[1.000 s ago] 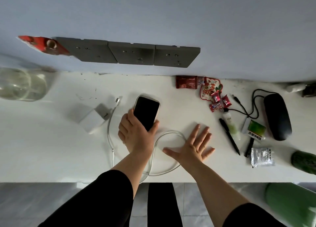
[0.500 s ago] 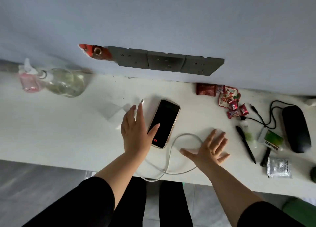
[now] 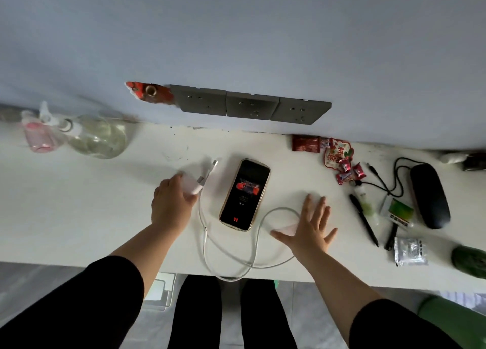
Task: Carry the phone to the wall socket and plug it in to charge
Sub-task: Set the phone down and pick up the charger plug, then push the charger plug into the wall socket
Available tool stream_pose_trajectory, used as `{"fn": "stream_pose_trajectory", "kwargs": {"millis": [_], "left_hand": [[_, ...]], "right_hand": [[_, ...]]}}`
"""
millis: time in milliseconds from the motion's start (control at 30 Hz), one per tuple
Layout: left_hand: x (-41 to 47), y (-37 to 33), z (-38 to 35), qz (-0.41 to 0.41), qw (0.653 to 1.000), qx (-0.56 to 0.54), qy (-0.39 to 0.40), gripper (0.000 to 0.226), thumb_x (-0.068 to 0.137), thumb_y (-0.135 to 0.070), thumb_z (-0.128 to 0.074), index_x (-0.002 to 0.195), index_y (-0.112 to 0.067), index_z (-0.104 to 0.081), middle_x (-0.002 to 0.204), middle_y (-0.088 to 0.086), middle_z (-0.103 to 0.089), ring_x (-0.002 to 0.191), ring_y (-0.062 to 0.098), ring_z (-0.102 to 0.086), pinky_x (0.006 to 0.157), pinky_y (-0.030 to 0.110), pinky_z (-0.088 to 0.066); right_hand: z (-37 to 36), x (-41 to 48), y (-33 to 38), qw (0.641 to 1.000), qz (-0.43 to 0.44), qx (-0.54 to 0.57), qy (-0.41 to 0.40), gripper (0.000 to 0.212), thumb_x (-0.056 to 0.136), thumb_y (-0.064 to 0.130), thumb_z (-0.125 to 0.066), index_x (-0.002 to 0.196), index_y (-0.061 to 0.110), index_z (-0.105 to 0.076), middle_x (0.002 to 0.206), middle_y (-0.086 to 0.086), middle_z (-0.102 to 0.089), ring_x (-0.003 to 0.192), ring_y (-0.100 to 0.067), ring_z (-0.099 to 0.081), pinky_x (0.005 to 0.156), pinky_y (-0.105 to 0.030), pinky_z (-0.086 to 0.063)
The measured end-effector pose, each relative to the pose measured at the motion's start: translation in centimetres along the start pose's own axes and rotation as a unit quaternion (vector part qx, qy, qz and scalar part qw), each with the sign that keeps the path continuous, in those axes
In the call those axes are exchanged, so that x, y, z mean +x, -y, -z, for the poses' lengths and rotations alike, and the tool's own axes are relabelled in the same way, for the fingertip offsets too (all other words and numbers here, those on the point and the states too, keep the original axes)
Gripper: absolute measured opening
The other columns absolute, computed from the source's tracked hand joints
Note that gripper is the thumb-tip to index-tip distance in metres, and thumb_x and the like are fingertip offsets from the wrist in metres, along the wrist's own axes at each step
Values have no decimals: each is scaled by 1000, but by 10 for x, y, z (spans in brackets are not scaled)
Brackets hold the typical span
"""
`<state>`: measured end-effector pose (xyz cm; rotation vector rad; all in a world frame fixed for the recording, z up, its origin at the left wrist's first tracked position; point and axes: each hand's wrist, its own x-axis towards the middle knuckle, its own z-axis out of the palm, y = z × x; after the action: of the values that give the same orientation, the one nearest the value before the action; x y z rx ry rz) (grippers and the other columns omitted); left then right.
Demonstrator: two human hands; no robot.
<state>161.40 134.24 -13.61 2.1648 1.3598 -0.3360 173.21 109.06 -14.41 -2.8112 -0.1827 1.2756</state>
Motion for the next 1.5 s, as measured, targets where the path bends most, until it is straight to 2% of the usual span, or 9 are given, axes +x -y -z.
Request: {"fn": "stream_pose_trajectory", "kwargs": {"millis": [200, 267, 367, 433, 533, 733, 933, 1067, 1500], "left_hand": [[-24, -40, 10, -55, 982, -176, 50, 34, 77, -32, -75, 103, -13, -64, 92, 4, -70, 86, 24, -65, 74, 40, -54], [-29, -59, 12, -61, 968, -235, 61, 24, 77, -36, -74, 95, -24, -64, 84, -10, -69, 80, 8, -65, 66, 25, -53], [-29, -85, 17, -42, 943, -321, 77, 30, 76, -46, -71, 99, -27, -69, 87, -13, -73, 78, -5, -66, 57, 6, -46], [-26, -100, 24, -33, 925, -371, 76, 35, 73, -53, -68, 94, -25, -73, 82, -12, -75, 79, -2, -68, 65, 11, -49], [-23, -119, 32, -43, 895, -433, 95, 34, 72, -54, -67, 80, -22, -74, 79, -2, -75, 85, 14, -72, 85, 37, -58], [-17, -140, 42, -7, 837, -537, 107, 21, 72, -46, -70, 69, -26, -76, 85, 4, -74, 102, 21, -70, 86, 30, -57], [-15, -137, 43, 33, 786, -602, 137, 17, 81, -36, -70, 80, -19, -74, 85, 1, -75, 109, 27, -67, 93, 35, -54], [-13, -134, 43, 32, 777, -608, 159, 17, 87, -32, -68, 90, -15, -71, 91, 5, -75, 111, 26, -67, 93, 33, -54], [-7, -131, 46, 18, 773, -611, 170, 11, 87, -30, -68, 83, -21, -74, 88, 1, -75, 110, 26, -67, 89, 29, -54]], "right_hand": [[3, 4, 24, 994, 71, -65, 43, 139, 59, 70, -72, 138, 33, 37, 151, -5, 43, 142, -31, 32, 109, -73, -3], [1, 8, 26, 994, 69, -70, 54, 139, 58, 71, -71, 136, 34, 38, 147, -4, 46, 141, -33, 33, 107, -74, -5], [-2, 12, 23, 993, 71, -69, 58, 139, 59, 71, -70, 133, 35, 41, 139, -2, 52, 139, -33, 35, 107, -74, -4], [-4, 14, 21, 993, 75, -69, 55, 138, 59, 70, -71, 133, 35, 41, 139, -2, 52, 139, -33, 36, 107, -74, -3], [-6, 16, 20, 993, 74, -67, 56, 138, 60, 68, -72, 132, 36, 41, 139, -1, 52, 139, -32, 36, 107, -74, -4], [-6, 18, 20, 993, 72, -69, 58, 137, 61, 70, -70, 131, 37, 42, 138, -2, 53, 139, -32, 36, 107, -74, -4], [-7, 18, 19, 993, 74, -74, 55, 137, 60, 72, -68, 131, 37, 43, 138, -2, 54, 139, -32, 36, 107, -73, -4], [-7, 17, 19, 993, 74, -77, 56, 137, 59, 73, -68, 129, 37, 44, 139, -3, 53, 138, -33, 37, 107, -74, -4], [-6, 16, 20, 992, 74, -82, 58, 136, 59, 74, -67, 130, 36, 43, 137, -2, 54, 139, -33, 36, 107, -74, -5]]}}
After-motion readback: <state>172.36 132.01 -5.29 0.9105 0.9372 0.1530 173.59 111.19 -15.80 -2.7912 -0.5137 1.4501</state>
